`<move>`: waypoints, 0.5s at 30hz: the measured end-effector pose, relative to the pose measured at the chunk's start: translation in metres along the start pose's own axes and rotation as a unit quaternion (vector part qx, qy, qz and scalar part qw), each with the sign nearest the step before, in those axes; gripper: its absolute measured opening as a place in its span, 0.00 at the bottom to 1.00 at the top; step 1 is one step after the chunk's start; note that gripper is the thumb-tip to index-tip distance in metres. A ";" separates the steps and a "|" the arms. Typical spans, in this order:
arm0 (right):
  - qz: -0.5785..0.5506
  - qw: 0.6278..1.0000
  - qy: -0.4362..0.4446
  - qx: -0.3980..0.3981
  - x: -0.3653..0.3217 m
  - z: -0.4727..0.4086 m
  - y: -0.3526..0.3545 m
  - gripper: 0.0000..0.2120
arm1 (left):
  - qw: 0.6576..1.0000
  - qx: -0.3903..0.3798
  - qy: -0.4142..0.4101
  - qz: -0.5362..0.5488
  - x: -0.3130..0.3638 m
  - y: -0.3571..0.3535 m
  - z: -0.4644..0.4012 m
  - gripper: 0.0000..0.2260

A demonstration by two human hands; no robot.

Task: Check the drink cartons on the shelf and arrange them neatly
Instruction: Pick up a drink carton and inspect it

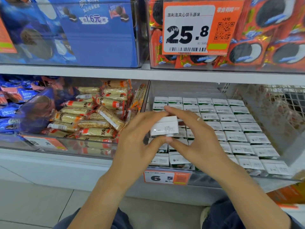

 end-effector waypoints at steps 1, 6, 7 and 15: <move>0.013 1.000 0.014 0.015 -0.001 -0.002 0.001 0.30 | 1.000 -0.001 -0.008 -0.007 0.002 -0.001 -0.001 0.21; -0.051 0.997 -0.040 0.049 0.015 -0.015 0.007 0.26 | 0.997 0.016 0.078 -0.020 -0.013 0.011 -0.005 0.23; -0.064 0.995 -0.060 0.045 0.021 -0.018 0.005 0.26 | 0.994 0.011 0.092 -0.053 -0.019 0.014 -0.005 0.23; -0.056 0.994 -0.088 -0.015 0.031 -0.022 -0.028 0.25 | 0.966 -0.091 0.160 -0.180 -0.051 0.008 0.010 0.27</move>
Point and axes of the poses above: each hand's wrist, its own z-axis away from the middle knuckle, its own y-axis out of the back of the hand, x = y × z, the point moved 7 cm from there along -z, towards the middle knuckle, and after that the axes turned 6 degrees about x, right-handed, at the moved point
